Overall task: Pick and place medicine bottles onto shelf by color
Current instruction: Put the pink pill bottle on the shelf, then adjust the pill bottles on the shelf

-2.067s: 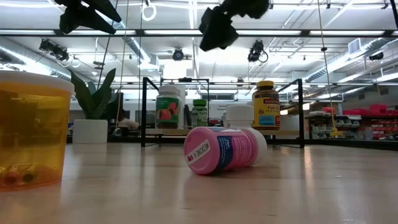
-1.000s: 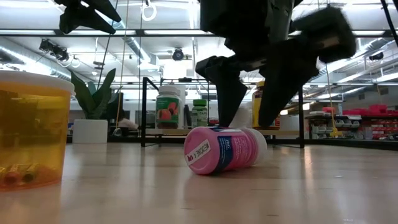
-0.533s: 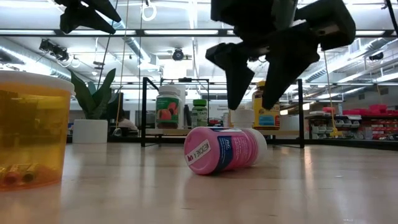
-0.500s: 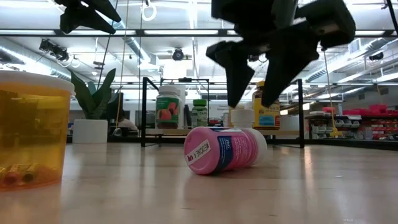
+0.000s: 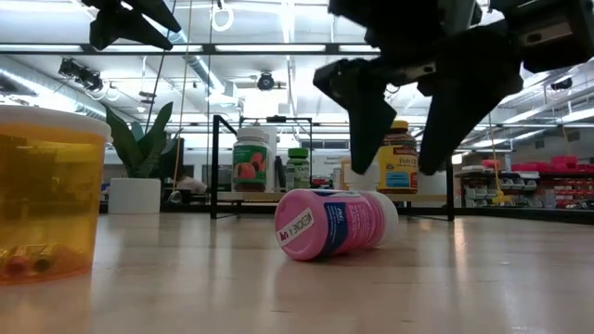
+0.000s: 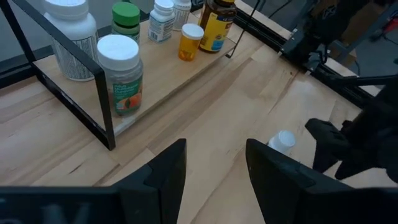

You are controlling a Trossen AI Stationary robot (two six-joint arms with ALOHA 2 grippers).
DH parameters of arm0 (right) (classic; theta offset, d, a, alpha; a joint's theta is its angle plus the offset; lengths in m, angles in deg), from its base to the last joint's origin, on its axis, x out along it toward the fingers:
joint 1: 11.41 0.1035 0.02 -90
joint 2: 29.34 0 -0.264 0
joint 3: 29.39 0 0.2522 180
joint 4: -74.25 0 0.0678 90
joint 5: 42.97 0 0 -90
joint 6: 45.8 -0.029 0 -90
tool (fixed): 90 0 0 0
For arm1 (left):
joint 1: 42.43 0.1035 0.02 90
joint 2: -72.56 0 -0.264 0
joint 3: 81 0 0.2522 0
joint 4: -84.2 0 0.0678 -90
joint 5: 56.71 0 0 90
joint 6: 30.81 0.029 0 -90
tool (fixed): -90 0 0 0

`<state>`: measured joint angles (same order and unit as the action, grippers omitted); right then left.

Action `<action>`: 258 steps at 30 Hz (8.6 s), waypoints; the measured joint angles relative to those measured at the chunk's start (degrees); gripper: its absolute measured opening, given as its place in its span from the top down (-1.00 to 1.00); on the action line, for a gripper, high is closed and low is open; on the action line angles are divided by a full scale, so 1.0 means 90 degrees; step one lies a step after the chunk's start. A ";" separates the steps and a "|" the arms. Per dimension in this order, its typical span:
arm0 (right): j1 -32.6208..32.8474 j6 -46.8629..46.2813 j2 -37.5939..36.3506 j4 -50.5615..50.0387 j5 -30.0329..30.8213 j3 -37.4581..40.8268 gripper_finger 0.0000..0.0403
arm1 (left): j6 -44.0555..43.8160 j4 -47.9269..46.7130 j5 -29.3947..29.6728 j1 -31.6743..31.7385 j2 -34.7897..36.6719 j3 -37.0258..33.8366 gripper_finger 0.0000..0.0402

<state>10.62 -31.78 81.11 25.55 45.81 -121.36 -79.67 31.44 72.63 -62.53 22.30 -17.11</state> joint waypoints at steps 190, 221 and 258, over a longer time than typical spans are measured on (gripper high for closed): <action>-0.4559 -0.2491 0.0463 -0.1547 0.0685 -0.3291 -0.50 | 0.1509 0.1795 0.0104 0.0964 -0.1581 0.0005 0.14; -0.3359 -0.7845 -0.1443 -0.1521 0.0827 -0.3293 -0.39 | 0.1506 0.1809 0.0104 0.0963 -0.1583 0.0005 0.14; -0.2717 -0.9704 -0.1443 -0.1224 0.1630 -0.3291 -0.39 | 0.1508 0.1826 0.0103 0.0964 -0.1583 0.0005 0.14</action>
<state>-13.83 -119.12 68.13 14.54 60.48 -150.98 -66.10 47.87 73.55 -53.85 8.05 -17.06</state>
